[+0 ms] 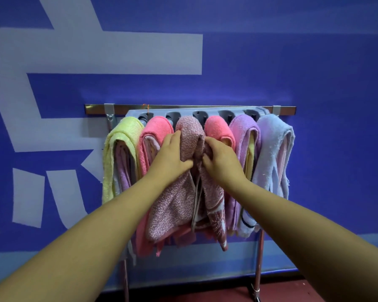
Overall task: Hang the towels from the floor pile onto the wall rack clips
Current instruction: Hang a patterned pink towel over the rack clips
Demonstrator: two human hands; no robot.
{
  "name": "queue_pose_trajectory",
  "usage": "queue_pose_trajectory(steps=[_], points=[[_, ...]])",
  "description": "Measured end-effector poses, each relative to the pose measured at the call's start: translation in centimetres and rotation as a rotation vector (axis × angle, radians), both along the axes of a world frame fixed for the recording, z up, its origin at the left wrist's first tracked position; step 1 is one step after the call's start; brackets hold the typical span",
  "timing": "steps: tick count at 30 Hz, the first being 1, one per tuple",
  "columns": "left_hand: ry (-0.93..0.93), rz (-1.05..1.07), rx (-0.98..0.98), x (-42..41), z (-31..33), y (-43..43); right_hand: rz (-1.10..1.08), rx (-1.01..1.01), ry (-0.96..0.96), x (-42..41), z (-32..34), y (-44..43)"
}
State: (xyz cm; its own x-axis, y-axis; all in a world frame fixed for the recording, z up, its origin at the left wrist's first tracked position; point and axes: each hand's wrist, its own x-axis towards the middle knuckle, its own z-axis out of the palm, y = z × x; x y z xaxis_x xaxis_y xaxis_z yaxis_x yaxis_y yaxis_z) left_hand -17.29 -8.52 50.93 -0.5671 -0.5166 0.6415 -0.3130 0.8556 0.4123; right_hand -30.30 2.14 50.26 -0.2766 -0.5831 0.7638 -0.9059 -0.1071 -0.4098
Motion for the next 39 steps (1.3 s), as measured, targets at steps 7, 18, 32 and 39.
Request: queue_pose_trajectory(steps=[7,18,32,39], points=[[0.196,0.008,0.253,-0.8,-1.3,0.2,0.29,0.091,-0.43,0.4,-1.7,-1.1],[0.195,0.08,0.06,-0.4,-3.3,0.2,-0.135,0.042,-0.235,0.6,-2.4,-1.9],[0.173,0.032,0.027,0.1,-5.6,-0.1,-0.121,0.006,-0.366,0.5,-5.5,-1.5],[0.148,-0.058,0.364,-0.3,-6.8,0.0,0.021,0.061,-0.502,0.7,-5.9,-0.5]])
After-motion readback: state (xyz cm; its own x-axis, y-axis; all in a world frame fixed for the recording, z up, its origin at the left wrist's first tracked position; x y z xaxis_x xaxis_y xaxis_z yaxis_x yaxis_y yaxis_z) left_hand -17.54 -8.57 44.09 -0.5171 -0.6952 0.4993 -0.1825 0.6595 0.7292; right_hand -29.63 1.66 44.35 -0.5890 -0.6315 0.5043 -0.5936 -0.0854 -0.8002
